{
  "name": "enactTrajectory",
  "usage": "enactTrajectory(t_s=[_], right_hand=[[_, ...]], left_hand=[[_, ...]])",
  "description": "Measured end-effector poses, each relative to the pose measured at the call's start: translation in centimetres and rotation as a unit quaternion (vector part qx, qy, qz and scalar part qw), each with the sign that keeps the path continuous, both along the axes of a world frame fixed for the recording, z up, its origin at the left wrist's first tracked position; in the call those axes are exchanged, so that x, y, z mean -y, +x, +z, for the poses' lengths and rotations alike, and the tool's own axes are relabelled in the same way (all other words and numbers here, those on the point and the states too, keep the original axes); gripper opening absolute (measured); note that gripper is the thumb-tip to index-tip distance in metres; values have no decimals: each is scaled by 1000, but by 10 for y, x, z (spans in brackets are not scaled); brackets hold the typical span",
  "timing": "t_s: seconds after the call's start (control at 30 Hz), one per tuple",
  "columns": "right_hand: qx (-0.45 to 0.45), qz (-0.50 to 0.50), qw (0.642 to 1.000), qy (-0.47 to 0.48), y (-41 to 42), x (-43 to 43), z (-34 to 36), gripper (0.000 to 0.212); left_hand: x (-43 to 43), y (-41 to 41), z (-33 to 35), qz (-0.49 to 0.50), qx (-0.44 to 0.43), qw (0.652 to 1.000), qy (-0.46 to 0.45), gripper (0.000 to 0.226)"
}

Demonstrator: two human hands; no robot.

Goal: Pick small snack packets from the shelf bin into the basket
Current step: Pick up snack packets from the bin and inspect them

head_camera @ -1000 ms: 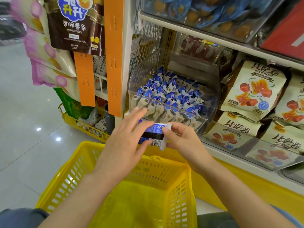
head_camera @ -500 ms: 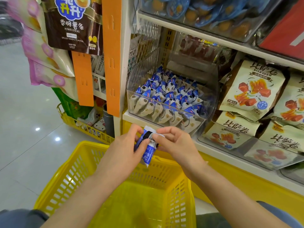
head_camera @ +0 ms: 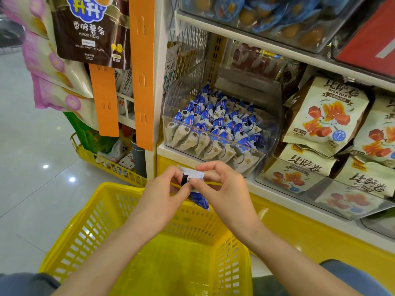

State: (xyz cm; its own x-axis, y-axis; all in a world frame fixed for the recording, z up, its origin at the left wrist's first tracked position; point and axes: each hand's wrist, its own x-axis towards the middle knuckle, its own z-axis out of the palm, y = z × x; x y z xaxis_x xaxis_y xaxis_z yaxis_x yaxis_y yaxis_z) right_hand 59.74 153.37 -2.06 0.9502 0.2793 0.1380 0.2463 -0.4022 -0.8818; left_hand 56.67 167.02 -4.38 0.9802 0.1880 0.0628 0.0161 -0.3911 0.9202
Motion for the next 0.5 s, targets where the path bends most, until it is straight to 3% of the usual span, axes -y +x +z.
enactTrajectory(t_s=[0.27, 0.37, 0.5], right_hand=[[-55, 4, 998, 5, 4, -6, -2, 12], [-55, -28, 998, 24, 8, -4, -2, 20], [-76, -27, 996, 32, 9, -4, -2, 26]], left_hand=[[3, 5, 1, 50, 61, 997, 2, 20], [6, 2, 3, 27, 52, 998, -26, 27], [7, 1, 3, 38, 74, 996, 12, 36]])
